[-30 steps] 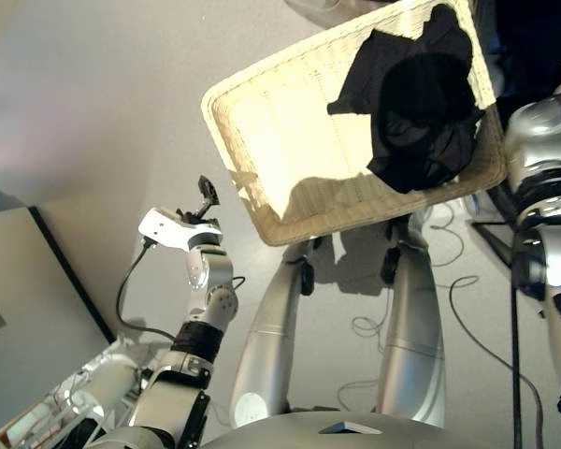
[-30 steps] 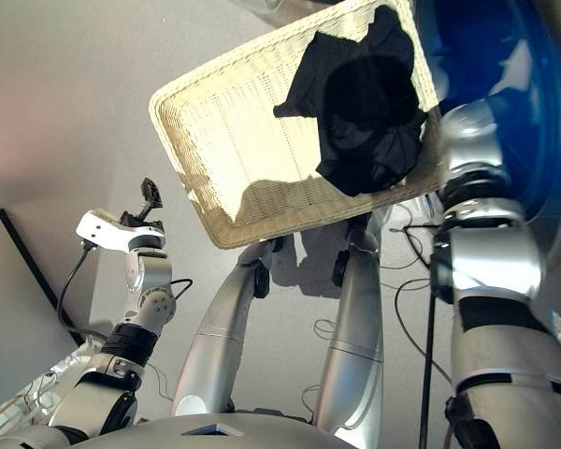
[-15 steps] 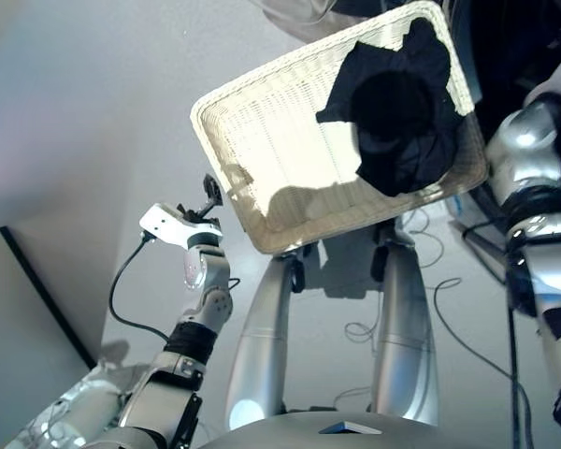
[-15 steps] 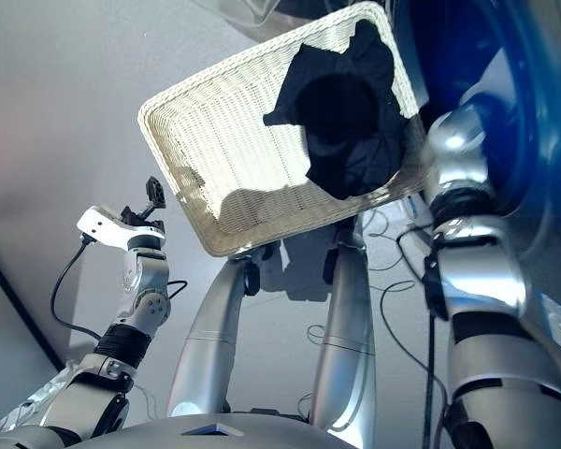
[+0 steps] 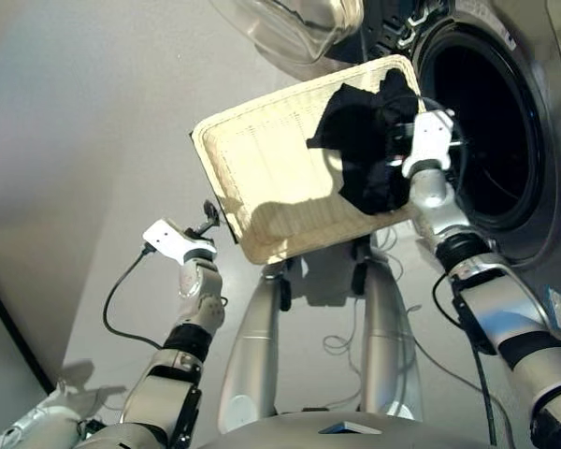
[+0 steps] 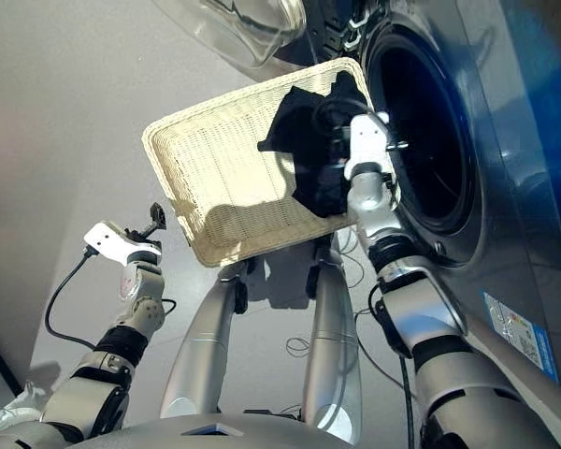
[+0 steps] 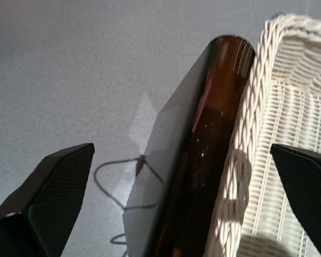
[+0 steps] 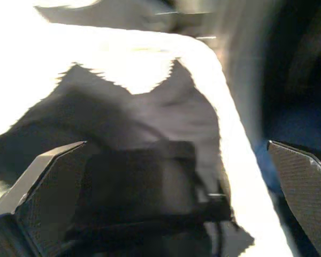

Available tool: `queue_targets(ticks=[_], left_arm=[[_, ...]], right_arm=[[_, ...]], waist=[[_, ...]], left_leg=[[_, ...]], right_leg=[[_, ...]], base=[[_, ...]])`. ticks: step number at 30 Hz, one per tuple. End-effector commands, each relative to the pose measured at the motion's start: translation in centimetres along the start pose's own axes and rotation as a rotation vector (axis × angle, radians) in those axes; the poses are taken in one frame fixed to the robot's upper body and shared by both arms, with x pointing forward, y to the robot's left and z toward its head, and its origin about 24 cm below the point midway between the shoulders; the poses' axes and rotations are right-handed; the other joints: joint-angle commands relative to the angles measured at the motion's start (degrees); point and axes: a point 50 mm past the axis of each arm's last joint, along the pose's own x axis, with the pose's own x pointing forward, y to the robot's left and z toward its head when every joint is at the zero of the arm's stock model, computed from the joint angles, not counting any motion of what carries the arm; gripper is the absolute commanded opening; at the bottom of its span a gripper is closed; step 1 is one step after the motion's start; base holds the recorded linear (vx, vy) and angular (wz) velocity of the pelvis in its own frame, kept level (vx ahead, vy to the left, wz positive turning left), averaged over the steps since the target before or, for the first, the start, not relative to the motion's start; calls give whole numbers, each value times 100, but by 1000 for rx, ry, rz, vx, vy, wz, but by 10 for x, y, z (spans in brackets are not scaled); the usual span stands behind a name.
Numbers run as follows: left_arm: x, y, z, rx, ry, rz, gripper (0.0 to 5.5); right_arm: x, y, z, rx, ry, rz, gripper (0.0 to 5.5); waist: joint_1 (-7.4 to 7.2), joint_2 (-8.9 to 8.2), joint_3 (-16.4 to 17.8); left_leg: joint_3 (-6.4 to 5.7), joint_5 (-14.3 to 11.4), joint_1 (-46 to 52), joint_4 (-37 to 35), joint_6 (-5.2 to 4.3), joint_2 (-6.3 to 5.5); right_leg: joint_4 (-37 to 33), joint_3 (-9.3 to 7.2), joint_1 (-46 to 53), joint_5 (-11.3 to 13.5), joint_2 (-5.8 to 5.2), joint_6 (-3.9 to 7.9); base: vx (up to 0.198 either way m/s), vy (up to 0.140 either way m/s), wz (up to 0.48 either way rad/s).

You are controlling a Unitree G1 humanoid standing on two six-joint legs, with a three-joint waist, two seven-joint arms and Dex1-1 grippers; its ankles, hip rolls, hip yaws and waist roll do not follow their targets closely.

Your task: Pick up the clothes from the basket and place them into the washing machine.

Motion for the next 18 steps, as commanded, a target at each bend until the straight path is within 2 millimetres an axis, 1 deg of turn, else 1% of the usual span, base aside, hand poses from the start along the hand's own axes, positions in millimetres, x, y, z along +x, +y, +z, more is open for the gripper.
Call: queue_targets(ticks=[1,3,6,8,11,12,13,14,16,18], left_arm=[[9,4,19,76,-73,-27,550],[8,3,18,69,-70,-31,550],[9,-5,21,40,-86,-65,550],[9,-10,28,22,-113,-87,550],[7,-16,35,9,-140,-119,550],[6,-19,37,13,-147,-141,550],[6,-21,40,14,-156,-152,550],[5,-24,42,18,-163,-170,550],[6,-29,45,27,-169,-196,550],[5,-32,47,18,-171,-209,550]], right_arm=[[6,4,9,-6,-28,32,550],[6,3,7,11,-5,11,550],[11,-7,8,20,17,-45,550],[15,-11,16,10,8,-62,550],[21,-25,22,26,18,-117,550],[22,-32,22,34,30,-141,550],[24,-39,26,42,26,-167,550],[26,-42,30,43,15,-174,550],[28,-52,32,73,33,-204,550],[31,-60,39,91,34,-214,550]], waist=[[133,-15,-58],[181,24,-46],[277,120,2],[315,162,42],[364,247,132],[411,292,160],[432,319,189],[451,337,231],[493,384,299],[525,434,376]], left_leg=[[-89,-164,13,63,-1,91],[-123,-169,-106,126,19,70],[-171,-170,-290,173,45,66],[-185,-185,-496,300,59,66],[-205,-231,-832,657,81,12],[-253,-422,-887,861,67,15],[-258,-456,-1033,1037,80,-2],[-281,-480,-1131,1173,88,-3],[-300,-516,-1328,1431,88,-15],[-312,-514,-1482,1589,66,-9]], right_leg=[[-832,158,30,846,-74,577],[-742,170,-103,813,-72,574],[-527,178,-331,726,-82,570],[-299,189,-544,659,-77,562],[94,210,-879,582,-79,547],[364,236,-957,381,-48,595],[532,224,-1083,347,-56,600],[677,247,-1181,329,-43,594],[880,247,-1344,308,-46,592],[1006,248,-1481,300,-86,589]], base=[[0,0,0],[0,0,0],[0,0,0],[0,0,0],[21,1,48],[72,4,169],[75,0,179],[-14,1,186],[0,0,0],[0,0,0]])
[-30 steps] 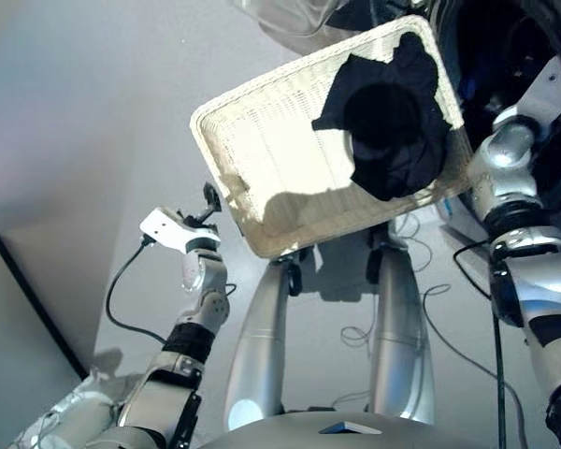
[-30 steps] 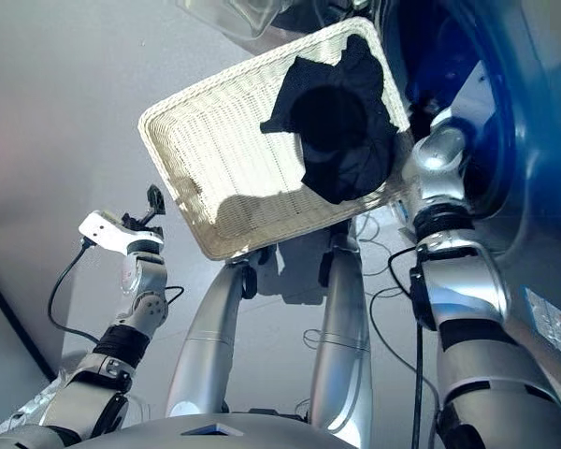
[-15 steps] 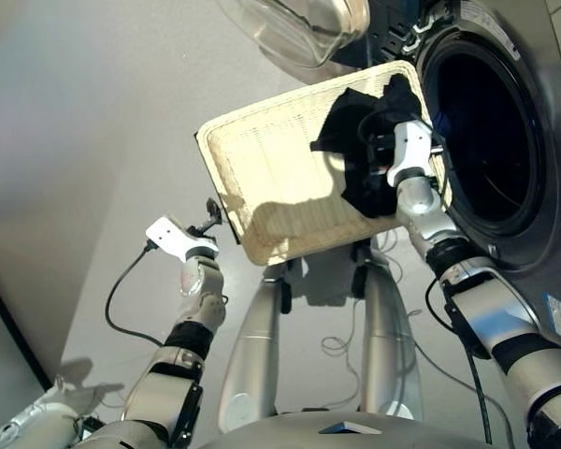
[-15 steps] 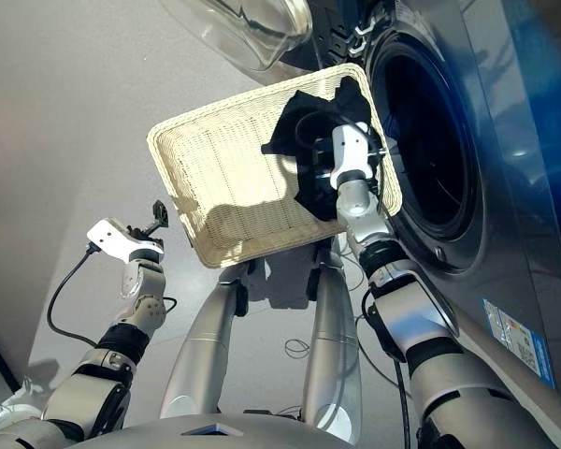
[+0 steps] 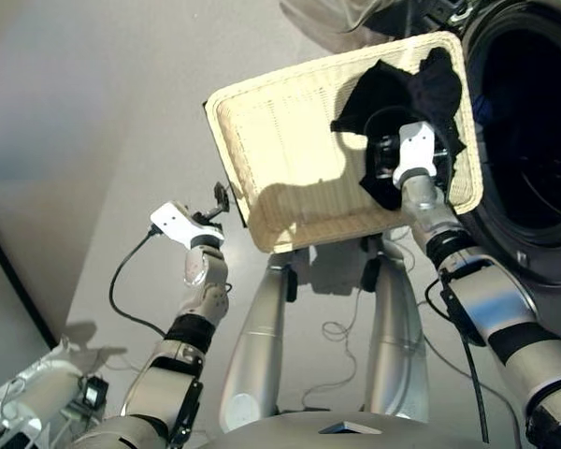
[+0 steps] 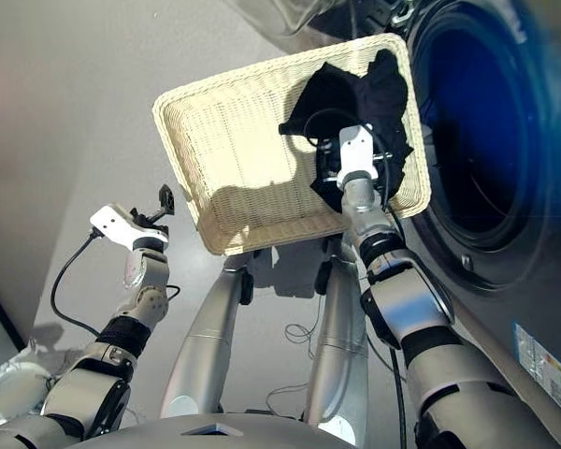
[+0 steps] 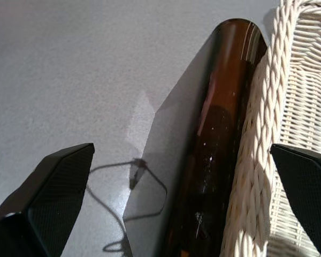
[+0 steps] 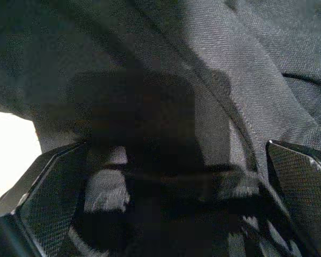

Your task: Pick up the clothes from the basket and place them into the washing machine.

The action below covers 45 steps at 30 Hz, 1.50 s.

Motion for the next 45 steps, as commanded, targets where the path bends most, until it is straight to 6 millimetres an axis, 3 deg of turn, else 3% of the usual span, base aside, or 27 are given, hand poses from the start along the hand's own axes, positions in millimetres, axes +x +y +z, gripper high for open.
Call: queue_targets(ticks=[1,3,4,5,8,12,15,17,18,22,27,29,36,39,45], left_arm=[[2,7,28,16,-104,-19,550],[1,8,26,20,-90,-25,550],[0,9,24,32,-79,-28,550],[0,11,23,32,-73,-24,550],[-2,12,22,34,-65,-26,550],[-3,21,22,29,-64,12,550],[-1,22,20,13,-66,42,550],[1,22,20,7,-67,51,550],[3,22,22,8,-80,65,550],[3,24,22,17,-103,109,550],[5,27,24,31,-124,155,550],[5,26,26,29,-140,163,550],[-2,31,22,21,-121,168,550],[-7,34,20,8,-109,169,550],[-14,43,14,-28,-81,233,550]], right_arm=[[12,-14,34,74,-64,-33,550],[16,-24,41,113,-63,-52,550],[17,-29,45,138,-64,-68,464],[18,-35,46,163,-66,-92,0],[18,-37,46,201,-65,-98,0],[16,-25,46,197,-91,-57,0],[14,-12,55,158,-147,-41,0],[13,-13,54,159,-158,-65,0],[12,-11,63,129,-211,-90,0],[3,-21,61,-21,-308,-190,0],[-1,-57,68,-515,-404,-419,0],[-1,-73,76,-553,-414,-518,0],[-11,-149,66,-582,-252,-904,0],[-17,-182,69,-448,-161,-1045,0],[-22,-193,121,-220,-294,-1223,0]], waist=[[57,340,286],[85,368,326],[93,391,341],[105,397,332],[122,409,309],[83,333,196],[-16,237,147],[-46,209,134],[-141,152,124],[-301,89,89],[-412,104,-6],[-409,143,-43],[-354,264,-155],[-310,338,-174],[-309,463,-116]], left_leg=[[-181,-335,-264,677,121,121],[-193,-316,-325,705,102,115],[-206,-302,-337,732,98,106],[-197,-312,-346,750,95,99],[-172,-316,-317,751,93,104],[-133,-327,-166,770,74,122],[-97,-321,161,546,44,163],[-91,-316,335,383,32,193],[-43,-118,525,78,35,199],[13,-86,1109,-444,17,247],[46,-17,1488,-867,-10,271],[57,21,1569,-1004,-23,267],[79,-15,1547,-1009,14,193],[71,-66,1388,-902,36,178],[85,-247,550,-118,143,60]], right_leg=[[96,156,-321,586,27,596],[156,172,-389,584,13,599],[233,193,-437,590,17,602],[231,208,-431,580,11,602],[228,214,-395,583,4,602],[146,189,-178,603,23,583],[-139,128,199,632,31,574],[-286,122,356,647,22,581],[-644,69,571,842,-14,529],[-1129,47,1071,873,-6,552],[-1560,68,1365,944,0,584],[-1686,64,1431,982,-3,602],[-1628,200,1309,1000,40,635],[-1535,273,1116,971,33,632],[-816,437,291,828,75,576]], base=[[0,0,0],[0,0,0],[0,0,0],[0,0,0],[0,0,0],[0,0,0],[0,0,0],[-44,-6,-35],[-98,-7,-60],[-26,-4,-6],[0,0,0],[0,0,0],[0,0,0],[0,0,0],[-4,9,2]])
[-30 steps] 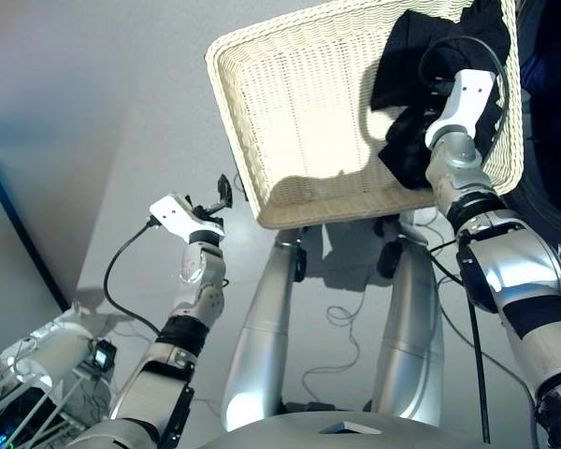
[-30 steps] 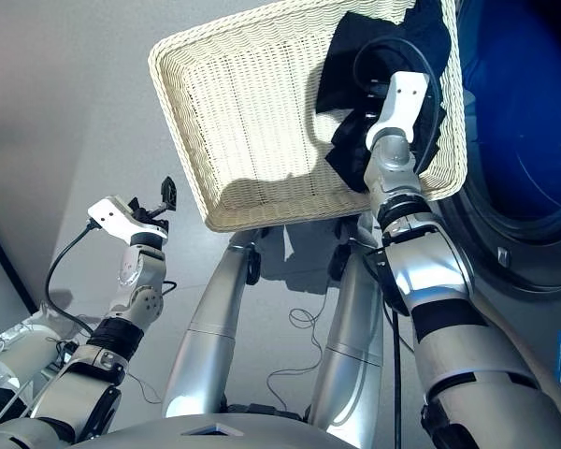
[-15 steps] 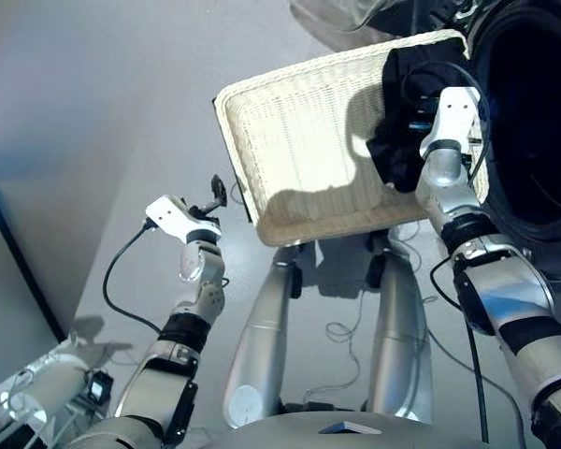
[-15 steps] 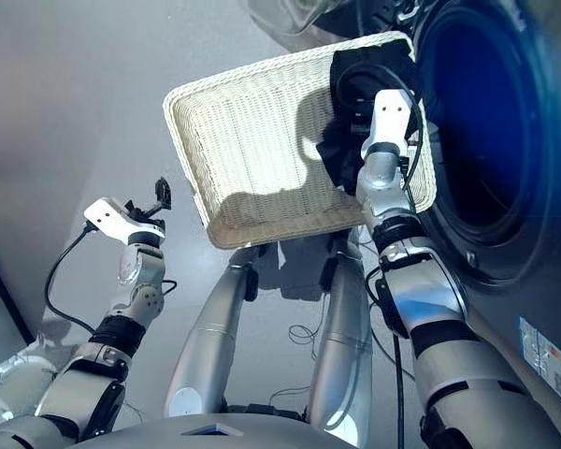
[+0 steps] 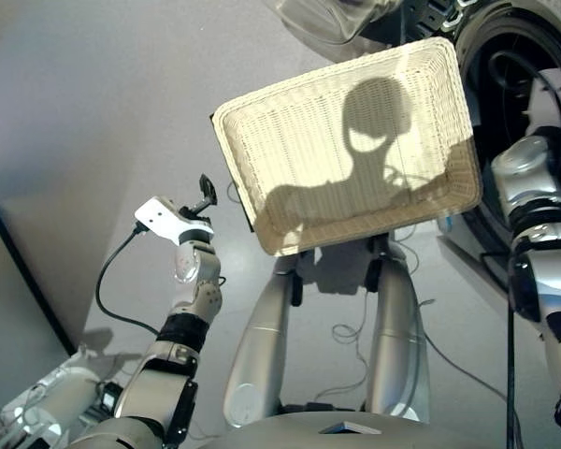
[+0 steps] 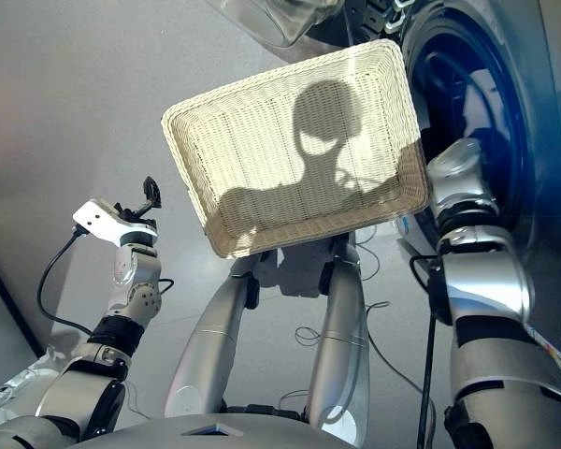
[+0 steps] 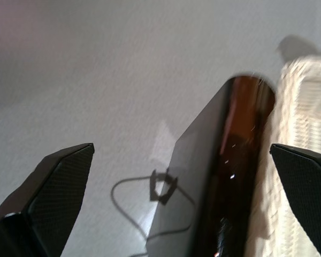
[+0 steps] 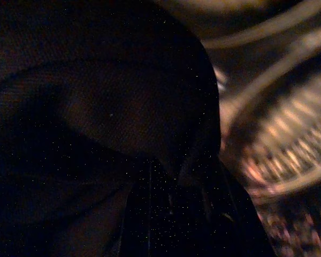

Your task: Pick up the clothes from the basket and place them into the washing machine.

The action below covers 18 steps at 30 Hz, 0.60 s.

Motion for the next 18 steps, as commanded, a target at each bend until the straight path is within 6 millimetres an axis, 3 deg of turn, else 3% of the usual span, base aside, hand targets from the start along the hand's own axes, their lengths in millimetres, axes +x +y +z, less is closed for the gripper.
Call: queue_targets(ticks=[1,4,8,9,10,11,14,15,18], left_arm=[[-7,23,7,-10,-42,85,550],[-9,21,7,-21,-51,85,550],[-7,11,14,-9,-93,37,550],[-6,10,17,-5,-105,32,550],[-5,9,19,-5,-112,25,550],[-4,8,22,-13,-123,23,550],[-3,13,25,-8,-117,17,550],[-4,17,25,0,-109,23,550],[-2,24,25,6,-94,14,550]], right_arm=[[25,-35,36,151,-72,-269,0],[28,-49,51,256,-75,-418,0],[28,-53,63,261,-142,-425,0],[26,-47,63,283,-141,-364,194],[25,-42,63,286,-149,-293,550],[16,-27,68,372,-169,-142,550],[-11,5,50,491,-130,152,550],[-15,10,38,494,-91,203,550],[-42,37,25,537,-54,476,550]], waist=[[7,279,-263],[0,353,-195],[-13,324,-141],[-22,295,-134],[-34,255,-133],[-45,203,-126],[-100,74,-103],[-90,49,-129],[-71,-32,-113]], left_leg=[[-207,-584,-425,1002,35,92],[-236,-672,-787,1482,64,28],[-248,-695,-980,1691,44,15],[-239,-697,-1005,1713,38,20],[-222,-705,-1018,1746,34,28],[-222,-703,-1036,1772,37,31],[-241,-726,-1045,1922,28,54],[-290,-913,-946,1967,-2,82],[-308,-914,-924,2048,-35,106]], right_leg=[[55,202,-423,512,64,469],[558,275,-778,414,73,456],[794,297,-943,411,42,480],[786,285,-932,425,32,481],[766,278,-909,441,35,481],[757,250,-889,462,36,478],[759,204,-798,485,60,459],[826,214,-707,303,105,500],[771,170,-585,333,108,481]], base=[[0,0,0],[0,0,0],[0,0,0],[0,0,0],[0,0,0],[0,0,0],[39,-22,-29],[108,-68,-129],[33,-22,-44]])
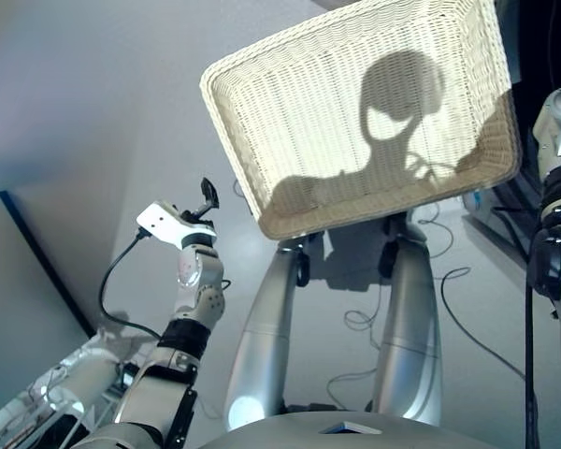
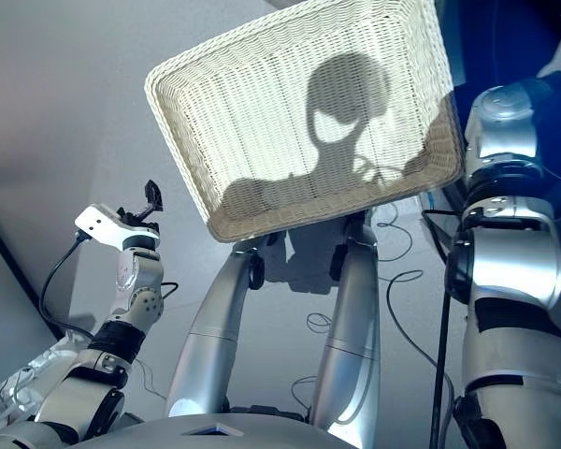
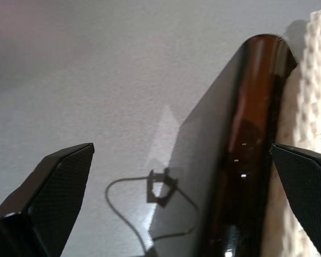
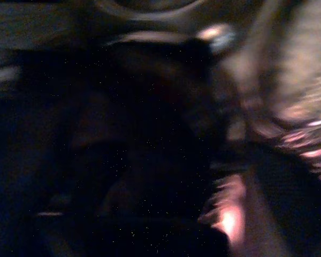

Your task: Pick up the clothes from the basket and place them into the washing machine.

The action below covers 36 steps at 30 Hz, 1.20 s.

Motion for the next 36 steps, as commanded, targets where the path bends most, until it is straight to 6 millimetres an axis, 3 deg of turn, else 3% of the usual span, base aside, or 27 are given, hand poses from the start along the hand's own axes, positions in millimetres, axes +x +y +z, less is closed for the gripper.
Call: queue_targets(ticks=[1,6,10,14,15,18,21,27,31,36], left_arm=[[1,32,23,27,-79,46,550],[2,35,20,28,-70,45,550],[4,36,11,66,-29,38,550],[1,42,-2,160,36,27,550],[1,44,-5,173,50,34,550],[-4,50,-17,211,107,46,550],[-11,57,-30,290,170,47,550],[-33,69,-56,420,306,32,550],[-55,88,-73,562,432,32,550],[-85,113,-85,617,562,78,550]], right_arm=[[-13,20,-3,108,-29,255,550],[-49,54,-23,153,47,496,550],[-72,69,-35,120,75,628,550],[-91,73,-53,107,126,697,550],[-97,73,-58,112,147,705,550],[-119,70,-82,124,226,740,550],[-147,63,-108,103,309,778,550],[-209,30,-165,44,539,830,550],[-247,-5,-200,-49,697,848,550],[-280,-56,-231,-174,871,823,550]], waist=[[-137,-84,-116],[-104,-175,-88],[-68,-254,-70],[-53,-320,-39],[-80,-363,-36],[-104,-456,-87],[-136,-545,-134],[-162,-724,-228],[-205,-842,-326],[-238,-975,-522]], left_leg=[[-266,-312,163,409,-14,50],[-266,-247,380,268,-54,92],[-286,-192,611,100,-67,110],[-287,-141,1009,-228,-80,136],[-251,53,1053,-373,-62,120],[-227,86,1421,-656,-79,160],[-202,122,1886,-957,-100,209],[-159,149,2836,-1326,-141,306],[-75,146,3560,-1578,-157,352],[24,82,4313,-1728,-153,387]], right_leg=[[-100,40,184,544,21,451],[-306,-34,488,612,3,447],[-438,-80,749,615,-20,439],[-771,-166,1170,640,-38,448],[-973,-207,1240,829,-82,411],[-1312,-291,1617,866,-76,428],[-1672,-379,2081,910,-71,450],[-2077,-534,3057,912,-59,474],[-2299,-647,3779,877,-50,495],[-2509,-705,4580,830,-16,511]], base=[[0,0,0],[0,0,0],[0,0,0],[-34,2,-4],[-129,-1,10],[-45,2,9],[0,0,0],[0,0,0],[13,8,-1],[25,12,-42]])
